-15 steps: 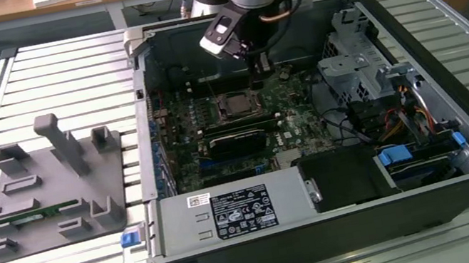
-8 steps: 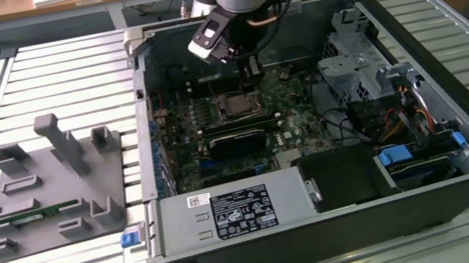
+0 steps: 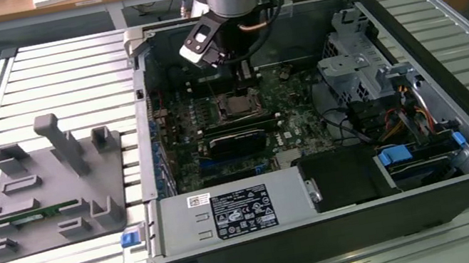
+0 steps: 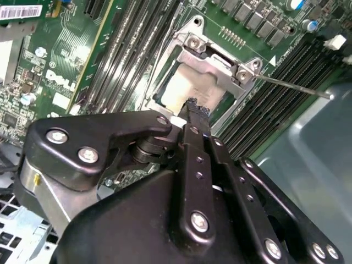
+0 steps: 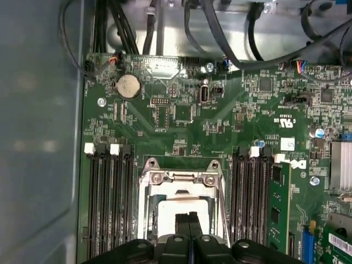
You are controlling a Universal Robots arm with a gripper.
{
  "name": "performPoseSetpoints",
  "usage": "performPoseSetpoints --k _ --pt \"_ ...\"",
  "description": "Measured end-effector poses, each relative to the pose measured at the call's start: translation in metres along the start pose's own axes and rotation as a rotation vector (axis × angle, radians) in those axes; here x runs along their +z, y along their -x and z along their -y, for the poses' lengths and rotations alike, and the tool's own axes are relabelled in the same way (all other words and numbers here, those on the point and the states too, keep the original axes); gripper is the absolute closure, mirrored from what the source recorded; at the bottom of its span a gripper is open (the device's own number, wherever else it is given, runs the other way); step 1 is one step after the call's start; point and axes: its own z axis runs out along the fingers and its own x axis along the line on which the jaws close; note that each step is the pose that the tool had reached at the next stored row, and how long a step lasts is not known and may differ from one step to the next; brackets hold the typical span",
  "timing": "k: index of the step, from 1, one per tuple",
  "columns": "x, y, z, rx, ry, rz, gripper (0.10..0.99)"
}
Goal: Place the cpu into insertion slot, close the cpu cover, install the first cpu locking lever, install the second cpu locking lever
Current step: 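Close the cpu cover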
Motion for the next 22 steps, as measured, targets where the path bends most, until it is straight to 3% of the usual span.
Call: performPoseSetpoints --k 7,15,22 --pt "0.0052 -0.0004 0.0157 0.000 0.000 0.0001 0.980" --pt "0.0132 -0.0011 0.0223 0.000 0.000 0.0001 0.980" --pt "0.0210 -0.0017 0.0230 0.000 0.000 0.0000 0.980"
